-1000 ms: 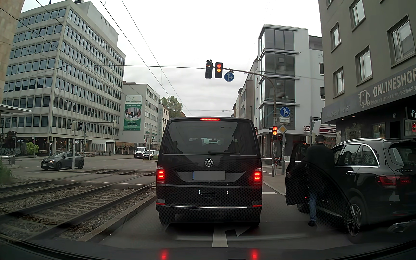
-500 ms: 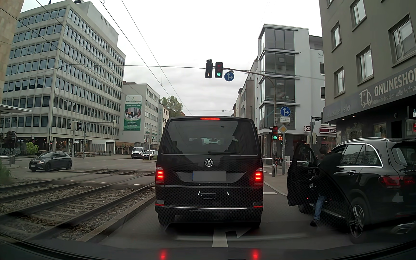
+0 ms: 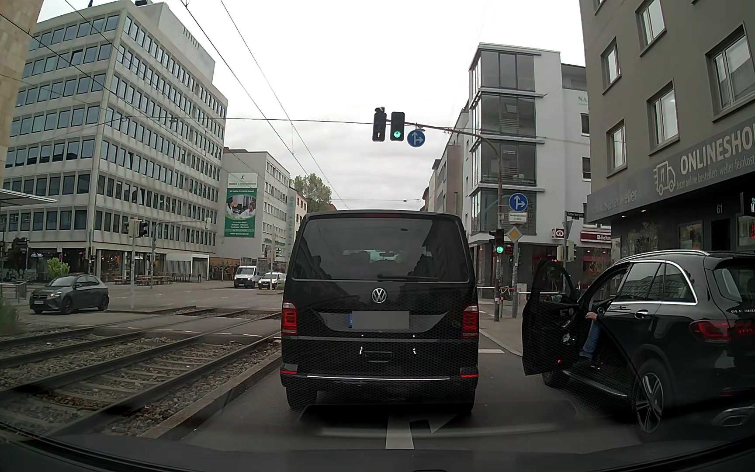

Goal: Follow the waypoints while adhering to traffic rules and regulations

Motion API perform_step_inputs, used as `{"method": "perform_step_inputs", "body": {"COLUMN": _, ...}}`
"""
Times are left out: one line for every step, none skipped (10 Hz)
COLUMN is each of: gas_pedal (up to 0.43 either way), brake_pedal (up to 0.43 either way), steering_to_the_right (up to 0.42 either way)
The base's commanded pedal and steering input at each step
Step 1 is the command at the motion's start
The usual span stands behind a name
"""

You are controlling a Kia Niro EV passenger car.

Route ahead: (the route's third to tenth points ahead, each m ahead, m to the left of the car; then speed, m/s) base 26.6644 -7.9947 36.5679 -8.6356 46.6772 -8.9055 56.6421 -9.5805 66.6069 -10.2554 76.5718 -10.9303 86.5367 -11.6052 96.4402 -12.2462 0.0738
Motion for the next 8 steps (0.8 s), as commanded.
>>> {"method": "perform_step_inputs", "body": {"gas_pedal": 0.000, "brake_pedal": 0.140, "steering_to_the_right": -0.024}}
{"method": "perform_step_inputs", "body": {"gas_pedal": 0.000, "brake_pedal": 0.128, "steering_to_the_right": -0.024}}
{"method": "perform_step_inputs", "body": {"gas_pedal": 0.000, "brake_pedal": 0.122, "steering_to_the_right": -0.025}}
{"method": "perform_step_inputs", "body": {"gas_pedal": 0.000, "brake_pedal": 0.098, "steering_to_the_right": -0.025}}
{"method": "perform_step_inputs", "body": {"gas_pedal": 0.000, "brake_pedal": 0.000, "steering_to_the_right": -0.025}}
{"method": "perform_step_inputs", "body": {"gas_pedal": 0.000, "brake_pedal": 0.000, "steering_to_the_right": -0.025}}
{"method": "perform_step_inputs", "body": {"gas_pedal": 0.000, "brake_pedal": 0.000, "steering_to_the_right": -0.026}}
{"method": "perform_step_inputs", "body": {"gas_pedal": 0.000, "brake_pedal": 0.000, "steering_to_the_right": -0.028}}
